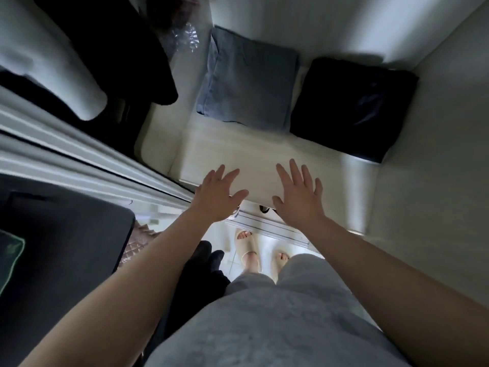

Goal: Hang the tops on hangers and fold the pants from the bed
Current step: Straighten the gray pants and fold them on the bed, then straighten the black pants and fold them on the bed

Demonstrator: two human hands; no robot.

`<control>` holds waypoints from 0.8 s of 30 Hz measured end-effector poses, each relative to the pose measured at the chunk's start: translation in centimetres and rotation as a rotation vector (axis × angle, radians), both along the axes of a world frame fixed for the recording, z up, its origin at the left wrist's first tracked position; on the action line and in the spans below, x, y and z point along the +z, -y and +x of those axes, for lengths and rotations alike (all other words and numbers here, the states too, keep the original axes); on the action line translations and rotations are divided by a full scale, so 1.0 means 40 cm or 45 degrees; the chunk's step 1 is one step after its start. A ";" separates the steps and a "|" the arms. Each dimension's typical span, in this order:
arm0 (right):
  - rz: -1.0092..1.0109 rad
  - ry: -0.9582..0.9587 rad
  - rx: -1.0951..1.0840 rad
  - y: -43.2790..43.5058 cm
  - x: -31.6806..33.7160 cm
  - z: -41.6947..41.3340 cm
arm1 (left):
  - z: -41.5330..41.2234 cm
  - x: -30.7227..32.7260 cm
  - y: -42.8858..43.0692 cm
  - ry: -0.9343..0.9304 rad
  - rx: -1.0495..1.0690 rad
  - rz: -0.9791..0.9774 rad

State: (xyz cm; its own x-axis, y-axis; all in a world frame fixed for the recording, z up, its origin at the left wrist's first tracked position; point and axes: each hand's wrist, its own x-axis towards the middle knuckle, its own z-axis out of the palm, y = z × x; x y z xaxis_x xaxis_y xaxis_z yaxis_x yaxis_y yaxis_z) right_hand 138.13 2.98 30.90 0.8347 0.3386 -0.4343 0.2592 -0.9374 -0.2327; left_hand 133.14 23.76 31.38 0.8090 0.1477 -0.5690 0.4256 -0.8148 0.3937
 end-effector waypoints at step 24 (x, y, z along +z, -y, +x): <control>0.572 0.096 0.758 0.077 0.309 -0.507 | -0.850 0.416 0.258 0.410 0.928 0.518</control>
